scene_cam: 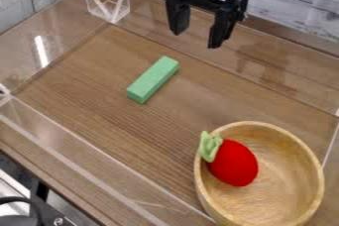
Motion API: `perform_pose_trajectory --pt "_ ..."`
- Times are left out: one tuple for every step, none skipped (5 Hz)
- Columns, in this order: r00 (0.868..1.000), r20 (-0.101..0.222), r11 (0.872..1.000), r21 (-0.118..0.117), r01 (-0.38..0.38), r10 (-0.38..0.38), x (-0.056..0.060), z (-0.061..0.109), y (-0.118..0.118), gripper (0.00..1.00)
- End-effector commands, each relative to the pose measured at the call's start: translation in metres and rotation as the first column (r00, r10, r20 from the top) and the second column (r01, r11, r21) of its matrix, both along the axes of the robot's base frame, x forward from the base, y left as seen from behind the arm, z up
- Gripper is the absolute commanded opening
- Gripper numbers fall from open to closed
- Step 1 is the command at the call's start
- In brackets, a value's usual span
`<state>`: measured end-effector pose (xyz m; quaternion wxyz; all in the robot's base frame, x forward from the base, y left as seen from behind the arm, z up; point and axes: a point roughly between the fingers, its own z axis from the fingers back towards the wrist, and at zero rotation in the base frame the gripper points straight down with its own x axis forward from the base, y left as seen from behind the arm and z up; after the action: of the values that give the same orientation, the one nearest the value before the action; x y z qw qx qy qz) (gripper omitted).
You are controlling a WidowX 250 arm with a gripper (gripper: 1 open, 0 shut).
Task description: Put the green stick in the brown bowl
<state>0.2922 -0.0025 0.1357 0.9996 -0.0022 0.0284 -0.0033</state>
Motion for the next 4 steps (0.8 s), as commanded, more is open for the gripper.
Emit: perform_pose_trajectory --pt "1.0 -0.019 1.0 0.003 0.012 -0.012 -0.002 -0.021 0.011 1.0" --pt "1.0 -0.01 1.0 0.018 0.016 -0.016 -0.007 -0.048 0.036 1.0" --pt "0.998 0.047 0.999 0.013 0.042 -0.042 -0.014 -0.057 0.064 1.0" --pt "0.993 0.103 0.999 0.004 0.052 -0.052 -0.009 -0.063 0.081 1.0"
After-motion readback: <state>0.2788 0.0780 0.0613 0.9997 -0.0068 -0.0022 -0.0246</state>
